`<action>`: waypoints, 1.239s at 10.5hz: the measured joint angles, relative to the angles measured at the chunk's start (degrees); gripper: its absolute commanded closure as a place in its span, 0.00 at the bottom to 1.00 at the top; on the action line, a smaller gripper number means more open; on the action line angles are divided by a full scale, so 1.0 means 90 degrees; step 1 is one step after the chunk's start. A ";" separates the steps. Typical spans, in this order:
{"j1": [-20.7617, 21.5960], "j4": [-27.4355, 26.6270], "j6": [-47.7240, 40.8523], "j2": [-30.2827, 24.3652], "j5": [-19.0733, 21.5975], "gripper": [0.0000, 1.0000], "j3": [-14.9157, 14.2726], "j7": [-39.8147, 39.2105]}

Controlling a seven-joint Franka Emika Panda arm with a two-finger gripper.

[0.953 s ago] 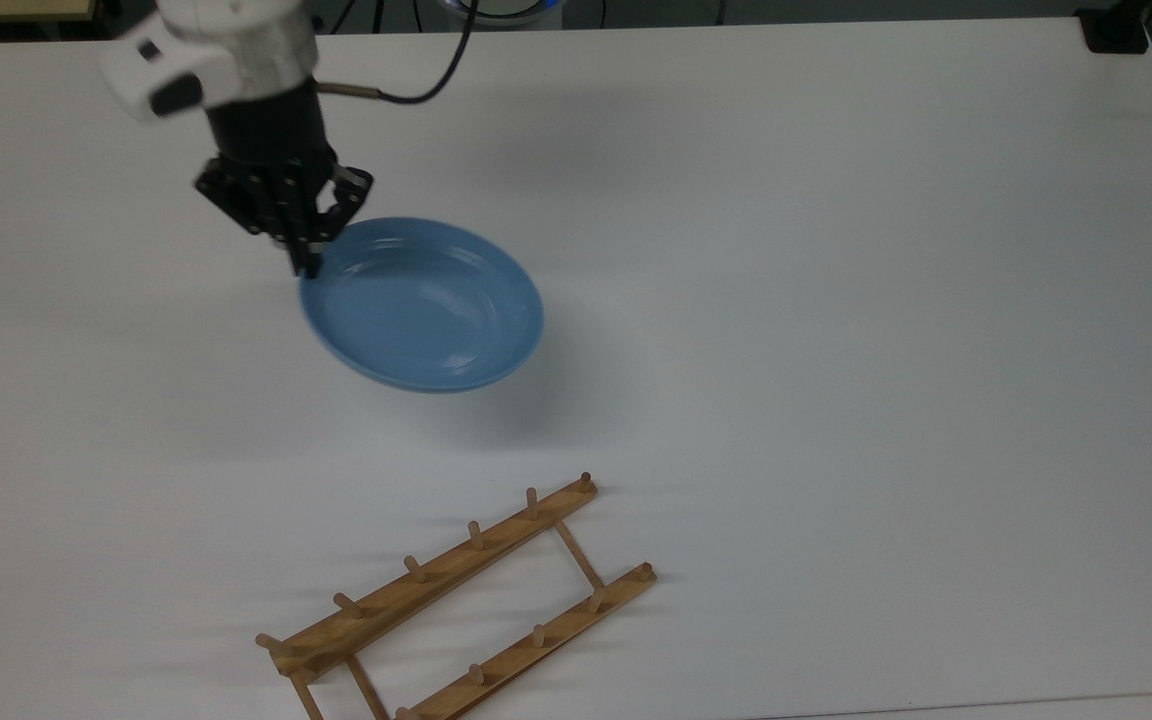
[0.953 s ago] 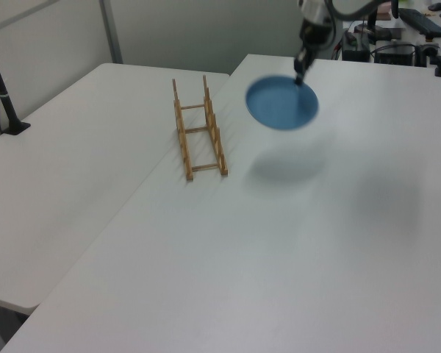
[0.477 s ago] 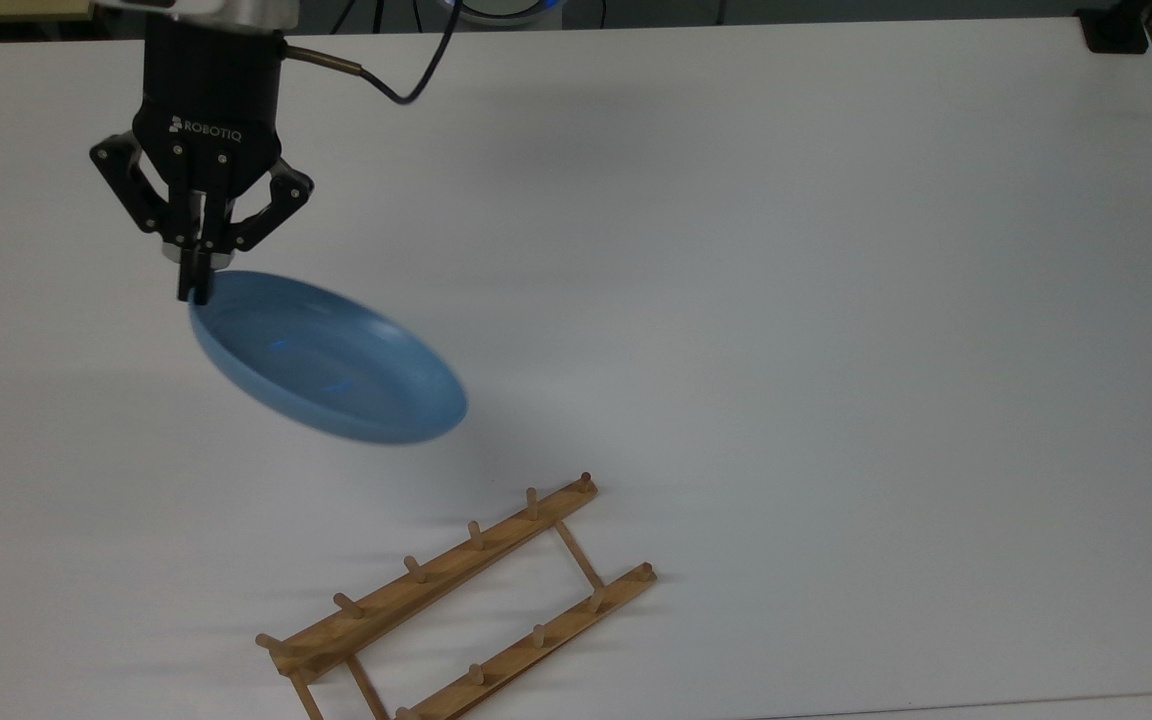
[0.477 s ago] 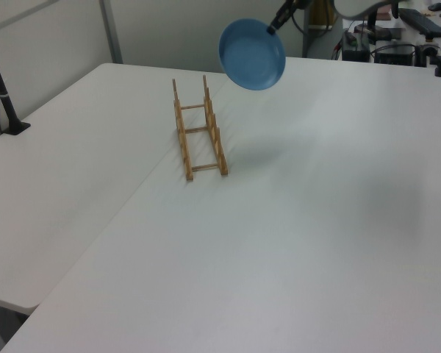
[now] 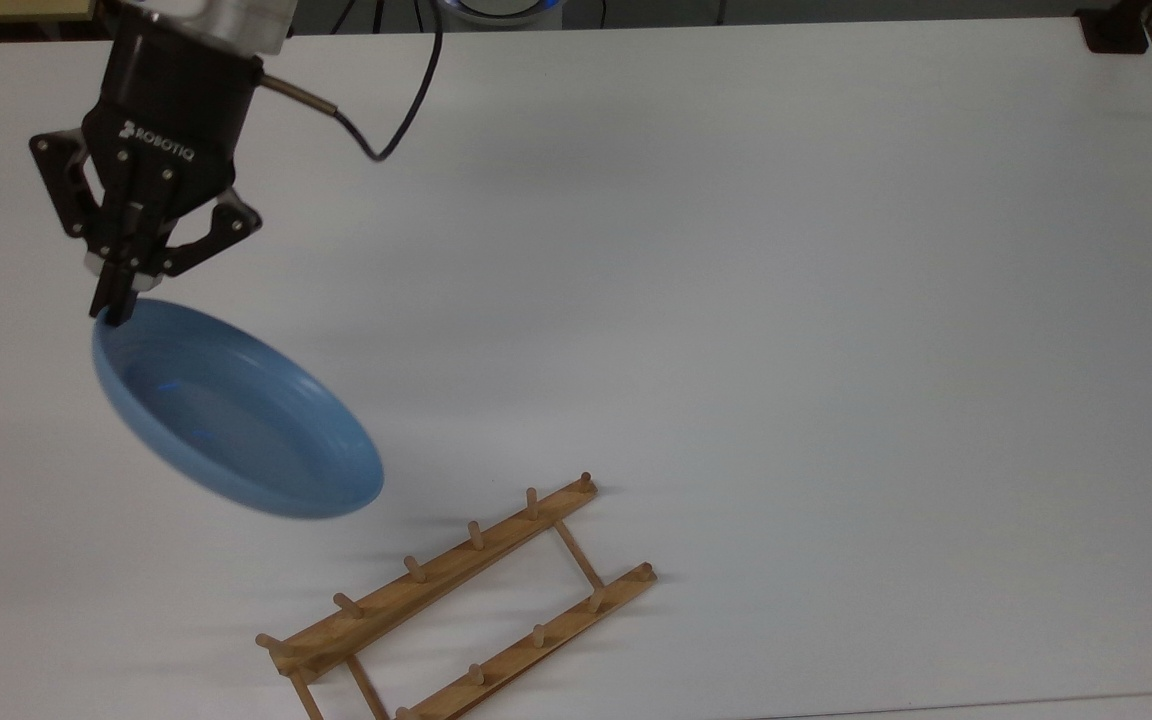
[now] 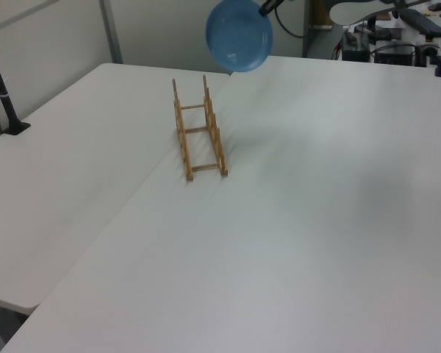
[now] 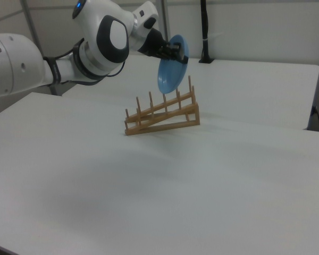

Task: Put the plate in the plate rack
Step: 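Lift the plate by its rim and tilt it upright, then carry the upright plate over the rack and lower it between slats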

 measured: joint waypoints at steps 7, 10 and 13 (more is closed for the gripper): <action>0.1870 0.1260 0.0000 0.1260 -0.1056 1.00 -0.2112 0.3124; 0.1909 0.1794 0.0001 0.1635 -0.1925 1.00 -0.2151 0.3835; 0.2039 0.2057 0.0001 0.2042 -0.3201 1.00 -0.2151 0.4664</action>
